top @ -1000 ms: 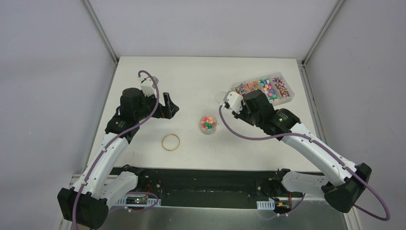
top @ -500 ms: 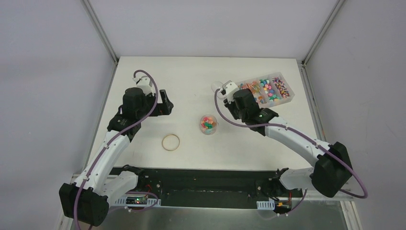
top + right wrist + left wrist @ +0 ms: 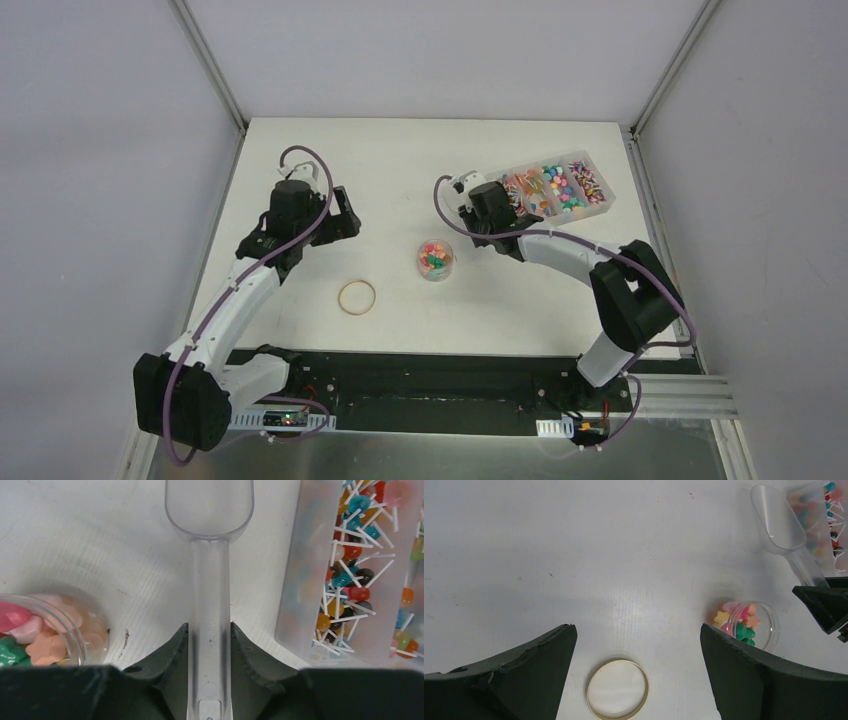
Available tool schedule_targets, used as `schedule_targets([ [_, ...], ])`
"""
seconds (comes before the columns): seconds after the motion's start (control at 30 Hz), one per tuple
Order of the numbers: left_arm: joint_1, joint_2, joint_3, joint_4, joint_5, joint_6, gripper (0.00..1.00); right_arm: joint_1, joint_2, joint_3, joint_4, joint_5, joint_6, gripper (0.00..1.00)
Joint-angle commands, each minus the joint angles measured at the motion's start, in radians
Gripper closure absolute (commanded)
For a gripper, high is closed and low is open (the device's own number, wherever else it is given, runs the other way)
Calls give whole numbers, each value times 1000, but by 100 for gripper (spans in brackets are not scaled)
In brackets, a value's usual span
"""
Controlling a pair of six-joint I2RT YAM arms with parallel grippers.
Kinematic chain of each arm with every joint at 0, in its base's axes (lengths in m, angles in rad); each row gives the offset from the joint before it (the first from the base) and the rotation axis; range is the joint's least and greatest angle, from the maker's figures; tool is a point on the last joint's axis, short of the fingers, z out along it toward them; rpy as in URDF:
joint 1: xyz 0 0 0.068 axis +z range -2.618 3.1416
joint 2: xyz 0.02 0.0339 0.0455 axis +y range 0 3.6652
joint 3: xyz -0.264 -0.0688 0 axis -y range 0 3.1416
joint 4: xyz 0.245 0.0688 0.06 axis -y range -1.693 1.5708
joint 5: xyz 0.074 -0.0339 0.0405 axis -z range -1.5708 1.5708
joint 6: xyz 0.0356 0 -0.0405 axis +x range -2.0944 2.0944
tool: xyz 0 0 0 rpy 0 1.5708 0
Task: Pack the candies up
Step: Place the spatula at the center of the board.
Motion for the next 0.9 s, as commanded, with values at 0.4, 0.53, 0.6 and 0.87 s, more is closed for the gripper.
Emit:
schedule_targets([
  [0.4,12,312,-19,-21,175,-47,20,-61,127,-19,287,-10,-8,89],
  [0.53,11,333,-40,-29,188,-40,27,-73,104,-45,290,-10,-8,89],
  [0.6,11,332,-56,-37,189,-44,28,-80,84,-58,291,-10,-8,89],
  [0.87,10,372,-78,-105,205,-29,32,-95,57,-76,289,-10,-8,89],
])
